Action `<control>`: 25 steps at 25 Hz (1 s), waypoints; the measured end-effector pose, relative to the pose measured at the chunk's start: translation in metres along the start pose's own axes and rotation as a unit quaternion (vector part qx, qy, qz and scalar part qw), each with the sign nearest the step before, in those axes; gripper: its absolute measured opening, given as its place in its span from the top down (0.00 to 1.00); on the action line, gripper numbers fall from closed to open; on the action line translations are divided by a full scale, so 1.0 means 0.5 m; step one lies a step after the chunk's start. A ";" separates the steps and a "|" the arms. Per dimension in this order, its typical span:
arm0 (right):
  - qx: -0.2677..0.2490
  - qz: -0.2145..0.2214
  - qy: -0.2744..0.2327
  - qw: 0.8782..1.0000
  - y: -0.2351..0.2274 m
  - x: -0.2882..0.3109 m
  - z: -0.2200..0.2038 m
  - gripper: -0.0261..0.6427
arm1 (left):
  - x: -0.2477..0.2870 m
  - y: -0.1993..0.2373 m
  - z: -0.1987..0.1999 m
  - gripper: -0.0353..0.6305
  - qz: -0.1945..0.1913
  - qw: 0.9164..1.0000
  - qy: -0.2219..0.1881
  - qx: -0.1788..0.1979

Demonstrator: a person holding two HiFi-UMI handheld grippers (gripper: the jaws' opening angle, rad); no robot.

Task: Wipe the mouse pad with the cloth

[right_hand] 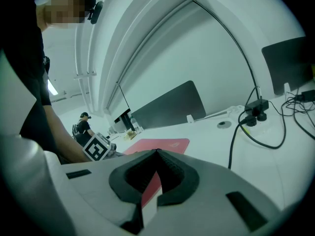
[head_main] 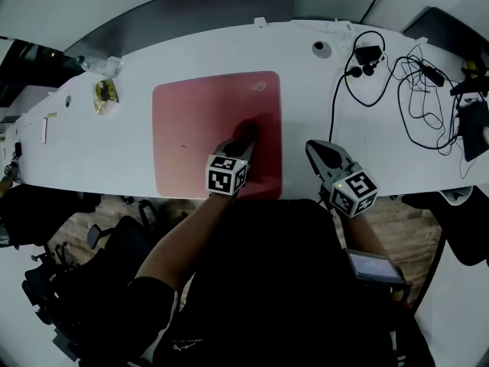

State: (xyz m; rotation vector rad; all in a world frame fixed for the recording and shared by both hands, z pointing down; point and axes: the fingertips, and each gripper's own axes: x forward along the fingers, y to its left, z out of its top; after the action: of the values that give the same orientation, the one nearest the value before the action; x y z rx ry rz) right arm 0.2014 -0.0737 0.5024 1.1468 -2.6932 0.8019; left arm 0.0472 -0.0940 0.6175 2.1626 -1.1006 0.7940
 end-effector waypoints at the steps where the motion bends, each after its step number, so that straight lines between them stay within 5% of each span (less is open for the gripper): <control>1: 0.001 0.002 0.000 1.000 -0.006 -0.004 -0.001 0.93 | 0.006 -0.012 0.003 0.82 -0.003 1.000 0.001 -0.001; 14: 0.006 0.023 0.002 1.000 -0.047 -0.032 -0.015 0.93 | 0.078 -0.147 0.034 0.82 -0.051 0.998 0.006 0.025; 21: 0.005 0.033 0.002 0.999 -0.047 -0.024 -0.014 0.93 | 0.098 -0.199 0.067 0.82 -0.123 0.992 -0.003 -0.004; 25: 0.001 0.030 0.003 1.000 -0.046 -0.020 -0.005 0.93 | 0.115 -0.184 0.103 0.82 -0.118 0.992 -0.023 -0.024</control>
State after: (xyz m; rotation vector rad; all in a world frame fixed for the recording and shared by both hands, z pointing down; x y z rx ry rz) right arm 0.2242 -0.0792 0.5117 1.0669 -2.7335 0.8165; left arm 0.1651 -0.1140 0.6049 2.2281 -0.8553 0.6075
